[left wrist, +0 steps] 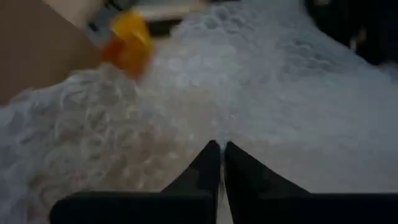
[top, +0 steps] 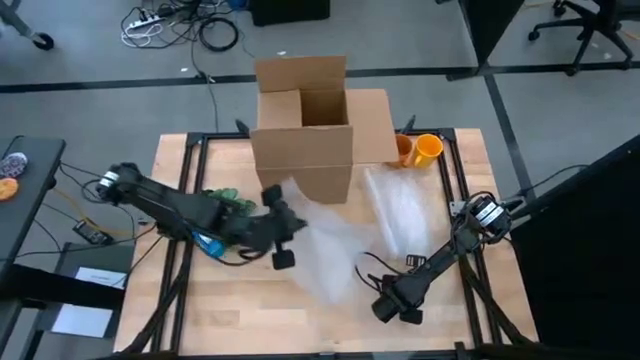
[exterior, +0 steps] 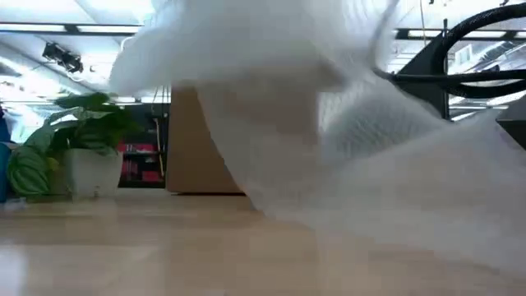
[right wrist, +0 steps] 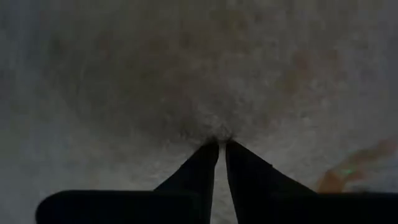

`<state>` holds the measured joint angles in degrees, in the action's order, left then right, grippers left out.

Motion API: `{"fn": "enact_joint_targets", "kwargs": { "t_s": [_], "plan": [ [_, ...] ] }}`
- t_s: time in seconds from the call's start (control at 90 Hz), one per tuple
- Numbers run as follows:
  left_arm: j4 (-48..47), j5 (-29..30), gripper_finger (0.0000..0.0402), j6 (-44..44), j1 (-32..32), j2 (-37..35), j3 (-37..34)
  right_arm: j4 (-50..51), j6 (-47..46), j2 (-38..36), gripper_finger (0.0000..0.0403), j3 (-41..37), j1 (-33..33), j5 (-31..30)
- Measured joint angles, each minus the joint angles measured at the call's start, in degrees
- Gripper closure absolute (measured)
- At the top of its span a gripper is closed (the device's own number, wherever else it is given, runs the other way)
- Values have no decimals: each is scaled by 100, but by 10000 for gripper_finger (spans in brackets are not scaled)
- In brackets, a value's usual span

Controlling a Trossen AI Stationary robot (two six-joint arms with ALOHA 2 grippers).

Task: Wrap mug
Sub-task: Wrap the yellow mug with the bubble wrap

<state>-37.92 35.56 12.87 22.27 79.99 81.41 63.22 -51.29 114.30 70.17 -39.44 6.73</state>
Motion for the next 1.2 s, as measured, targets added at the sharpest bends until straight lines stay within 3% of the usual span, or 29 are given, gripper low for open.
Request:
{"fn": "enact_joint_targets", "kwargs": {
  "t_s": [0.289,0.5,0.767,1.022,1.2],
  "plan": [
    [-291,2016,401,1002,141,-821,-313,33,437,13,380,3,-300,-307],
    [-284,2026,401,1604,121,-815,-1008,724,505,68,380,-24,-492,-283],
    [-606,2374,401,2358,-215,-811,-1625,1828,411,77,380,-20,-664,274],
    [-307,2464,401,1686,-263,-853,-1146,2070,136,66,380,311,-509,469],
    [692,2463,401,323,-14,-855,-644,2501,48,51,380,1039,-352,281]
  ]
}}
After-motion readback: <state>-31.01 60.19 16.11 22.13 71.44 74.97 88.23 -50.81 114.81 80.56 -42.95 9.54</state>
